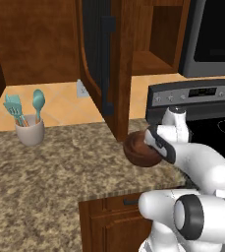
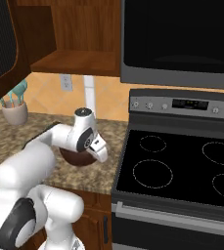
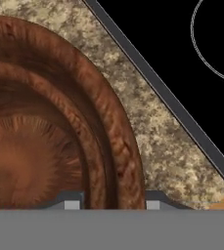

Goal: Pick up the bowls on the counter and stack them on top of one another in the open cabinet. Place the smaller bowl on top of the larger bowl.

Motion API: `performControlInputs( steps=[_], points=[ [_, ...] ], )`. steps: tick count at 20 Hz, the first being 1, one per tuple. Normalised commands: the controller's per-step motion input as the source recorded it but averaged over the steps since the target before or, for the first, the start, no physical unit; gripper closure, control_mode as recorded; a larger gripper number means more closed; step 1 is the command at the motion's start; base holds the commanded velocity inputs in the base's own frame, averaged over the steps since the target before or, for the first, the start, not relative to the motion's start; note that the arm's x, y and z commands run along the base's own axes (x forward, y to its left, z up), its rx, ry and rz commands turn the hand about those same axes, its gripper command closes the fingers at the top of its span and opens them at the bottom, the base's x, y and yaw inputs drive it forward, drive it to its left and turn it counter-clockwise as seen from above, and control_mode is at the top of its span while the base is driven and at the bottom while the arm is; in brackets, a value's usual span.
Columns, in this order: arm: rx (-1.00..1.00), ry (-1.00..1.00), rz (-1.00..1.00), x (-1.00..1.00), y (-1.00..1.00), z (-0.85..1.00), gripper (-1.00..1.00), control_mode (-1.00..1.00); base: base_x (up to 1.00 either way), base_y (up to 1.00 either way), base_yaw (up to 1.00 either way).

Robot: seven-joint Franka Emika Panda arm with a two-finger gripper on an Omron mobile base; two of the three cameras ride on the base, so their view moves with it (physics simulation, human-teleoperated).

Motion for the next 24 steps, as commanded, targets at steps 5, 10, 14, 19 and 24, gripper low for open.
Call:
performControlInputs(
  steps=[5, 10, 14, 19, 24],
  points=[
    [0.07, -0.28, 0.00, -0.71, -0.01, 1.00, 1.00, -1.00, 0.00, 0.00, 0.00],
    [0.15, -0.27, 0.00, -0.35, 0.00, 1.00, 1.00, -1.00, 0.00, 0.00, 0.00],
    [0.09, -0.28, -0.01, -0.07, 0.00, 1.00, 1.00, -1.00, 0.00, 0.00, 0.00],
    [0.03, -0.25, -0.02, 0.00, 0.00, 1.00, 1.00, -1.00, 0.00, 0.00, 0.00],
    [0.00, -0.13, 0.00, 0.00, 0.03, 1.00, 1.00, -1.00, 0.00, 0.00, 0.00]
  ],
)
